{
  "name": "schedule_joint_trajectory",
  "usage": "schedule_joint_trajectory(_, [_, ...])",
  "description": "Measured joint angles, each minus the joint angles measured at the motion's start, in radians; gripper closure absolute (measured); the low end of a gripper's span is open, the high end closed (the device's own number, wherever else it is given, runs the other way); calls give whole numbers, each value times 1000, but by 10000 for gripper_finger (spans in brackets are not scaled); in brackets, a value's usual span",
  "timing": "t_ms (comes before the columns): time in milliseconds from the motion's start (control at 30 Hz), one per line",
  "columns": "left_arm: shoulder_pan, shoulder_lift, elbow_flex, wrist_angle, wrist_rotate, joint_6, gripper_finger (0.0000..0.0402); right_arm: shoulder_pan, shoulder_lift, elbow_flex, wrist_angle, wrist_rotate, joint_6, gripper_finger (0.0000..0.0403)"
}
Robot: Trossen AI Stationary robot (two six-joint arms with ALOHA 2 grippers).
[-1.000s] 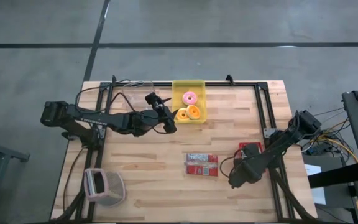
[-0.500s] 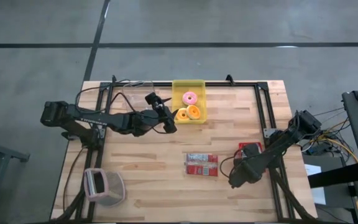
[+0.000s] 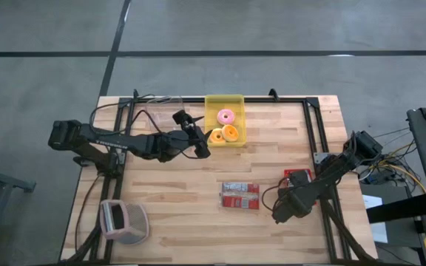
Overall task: Pick & Place Food Item
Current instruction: Put the red popcorn bag into the transparent bin
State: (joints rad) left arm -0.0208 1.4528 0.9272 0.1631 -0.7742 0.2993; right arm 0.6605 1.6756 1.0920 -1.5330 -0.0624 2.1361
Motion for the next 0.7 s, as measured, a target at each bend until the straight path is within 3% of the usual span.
schedule_joint_trajectory(267, [0, 0, 0, 0, 0, 0, 117, -8, -11, 20, -13, 18, -17, 157])
schedule_joint_trajectory(333, [0, 0, 0, 0, 0, 5, 117, -8, -19, 40, -20, 63, -20, 160])
schedule_joint_trajectory(533, [0, 0, 0, -1, 0, 21, 117, -13, -56, 121, -26, 298, -58, 165])
schedule_joint_trajectory(700, [-3, -16, -1, -22, -38, 39, 117, -13, -86, 190, -30, 639, -203, 161])
